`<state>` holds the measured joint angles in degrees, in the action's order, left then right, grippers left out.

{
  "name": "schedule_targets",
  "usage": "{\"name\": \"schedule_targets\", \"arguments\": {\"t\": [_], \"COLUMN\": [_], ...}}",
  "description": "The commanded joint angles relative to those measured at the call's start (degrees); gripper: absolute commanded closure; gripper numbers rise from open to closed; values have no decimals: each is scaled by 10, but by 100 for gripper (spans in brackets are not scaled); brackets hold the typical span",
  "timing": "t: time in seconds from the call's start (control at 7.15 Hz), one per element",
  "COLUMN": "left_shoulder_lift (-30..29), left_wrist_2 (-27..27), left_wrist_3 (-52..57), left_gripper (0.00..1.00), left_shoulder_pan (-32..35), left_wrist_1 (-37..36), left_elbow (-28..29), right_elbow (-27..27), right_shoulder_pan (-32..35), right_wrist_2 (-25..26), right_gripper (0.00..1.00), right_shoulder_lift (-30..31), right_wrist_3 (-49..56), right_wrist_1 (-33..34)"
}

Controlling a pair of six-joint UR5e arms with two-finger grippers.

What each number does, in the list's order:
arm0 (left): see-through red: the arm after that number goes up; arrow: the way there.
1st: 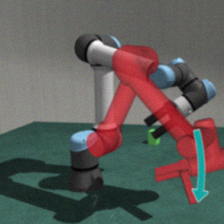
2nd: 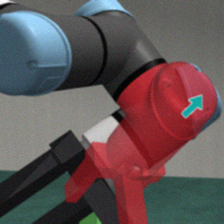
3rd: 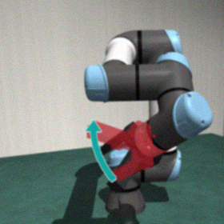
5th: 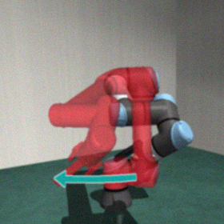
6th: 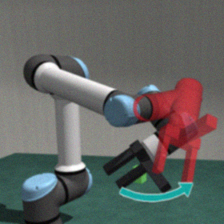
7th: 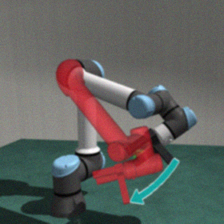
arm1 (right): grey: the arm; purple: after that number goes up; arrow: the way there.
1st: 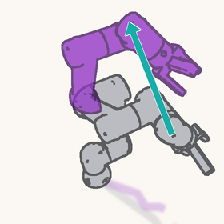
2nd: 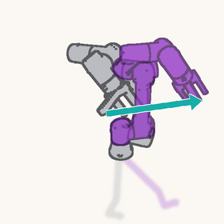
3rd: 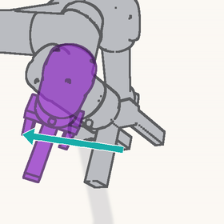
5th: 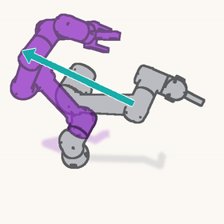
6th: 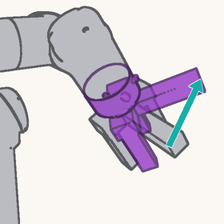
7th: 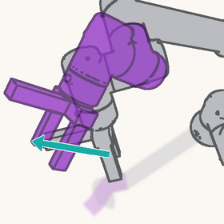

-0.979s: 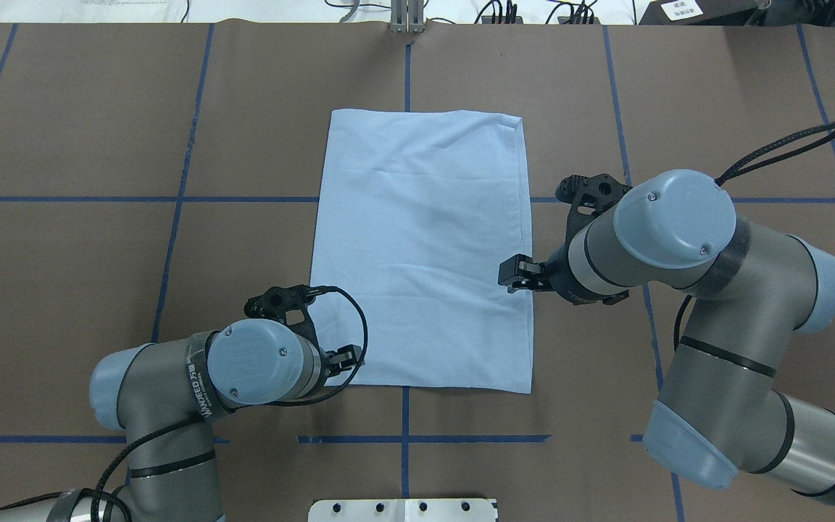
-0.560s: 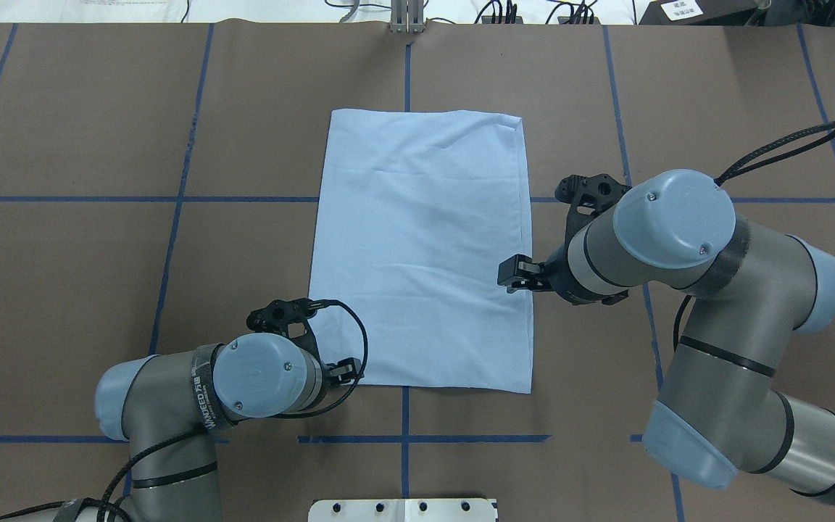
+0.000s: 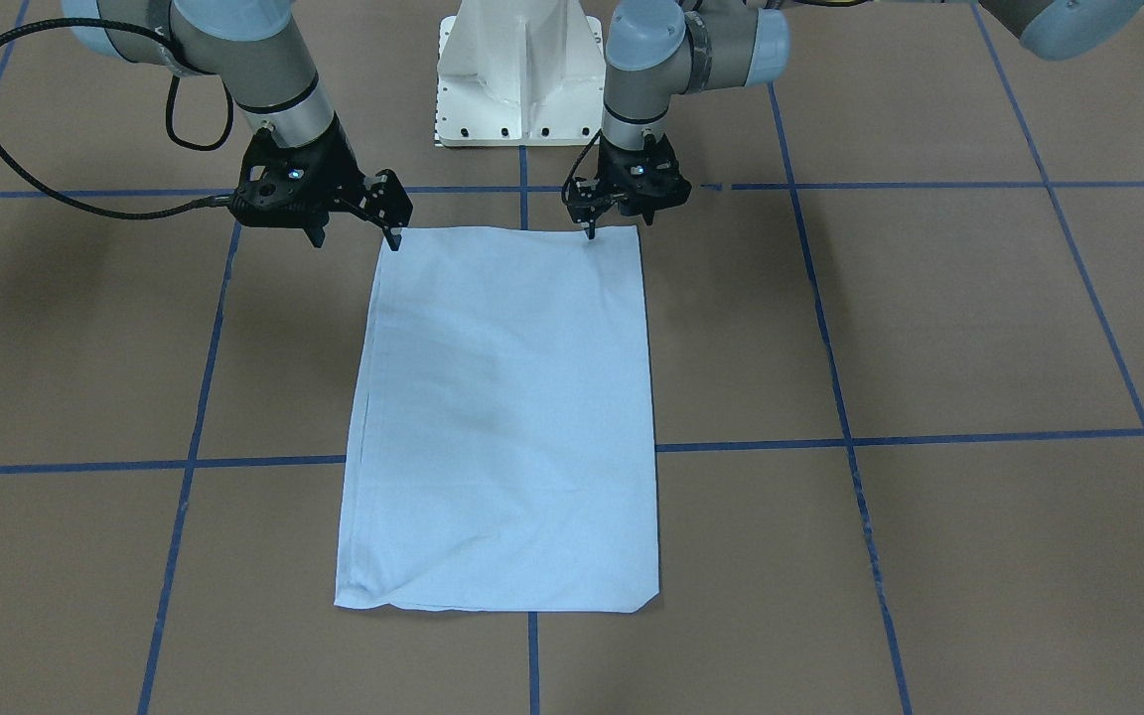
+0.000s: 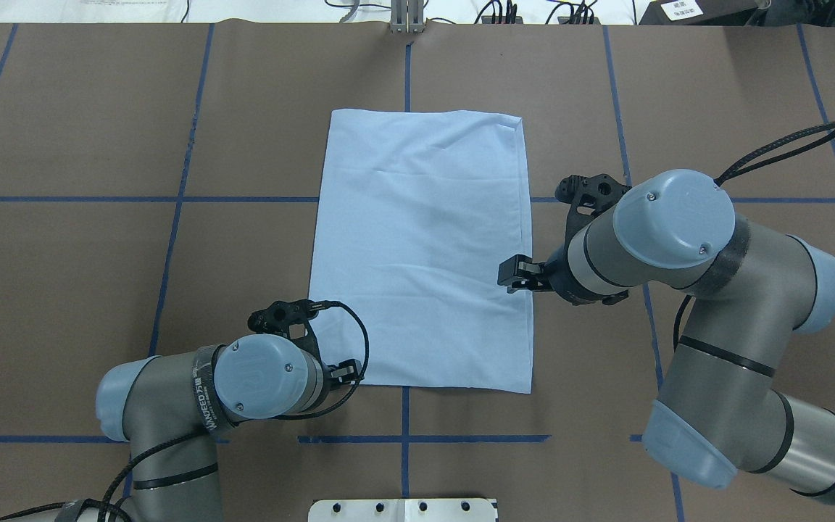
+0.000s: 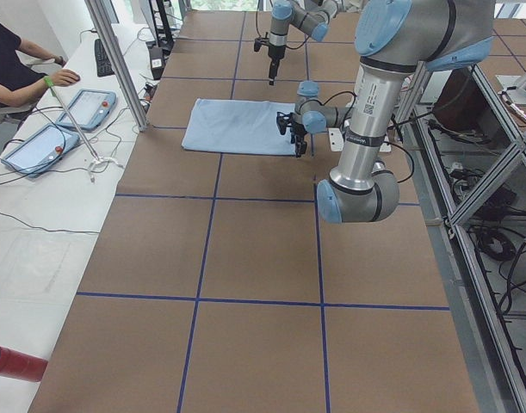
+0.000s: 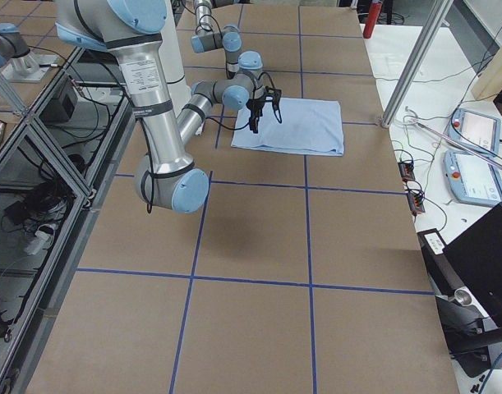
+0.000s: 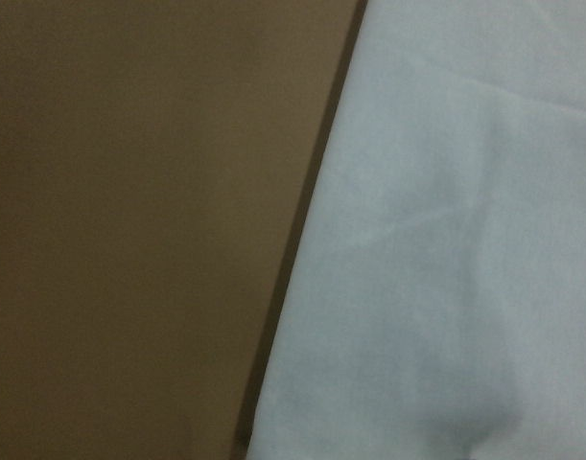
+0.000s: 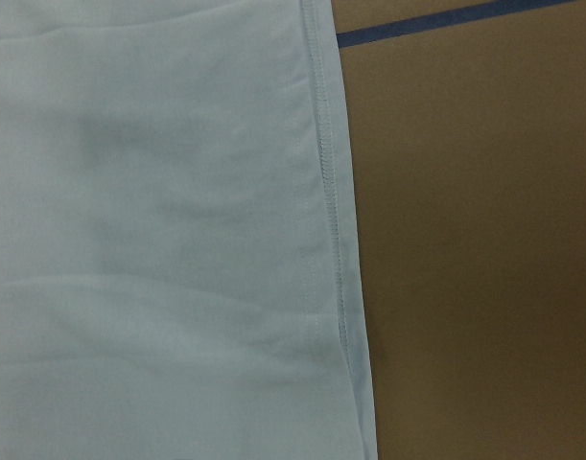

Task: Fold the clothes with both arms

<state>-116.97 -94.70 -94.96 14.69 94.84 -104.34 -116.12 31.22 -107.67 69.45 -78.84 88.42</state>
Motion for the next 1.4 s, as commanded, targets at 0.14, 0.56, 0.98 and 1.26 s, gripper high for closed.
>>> {"name": "schedule_targets", "arguments": {"t": [0.14, 0.56, 0.98, 1.26], "left_shoulder_lift": [0, 0, 0, 0], "left_wrist_2": [0, 2, 1, 1], "left_wrist_3": [0, 1, 0, -1], "left_gripper": [10, 11, 13, 40], "left_shoulder_pan": [8, 12, 11, 11], "left_wrist_1": [0, 0, 0, 0], "left_elbow": [-3, 0, 2, 2], "right_elbow": [0, 1, 1, 1], "right_shoulder_pan": [0, 0, -1, 0], "right_wrist_2": [0, 0, 1, 1], "right_gripper": [0, 0, 0, 0], "right_shoulder_lift": [1, 2, 3, 3], "right_wrist_3": [0, 0, 0, 0], "right_wrist_1": [1, 1, 2, 2]}}
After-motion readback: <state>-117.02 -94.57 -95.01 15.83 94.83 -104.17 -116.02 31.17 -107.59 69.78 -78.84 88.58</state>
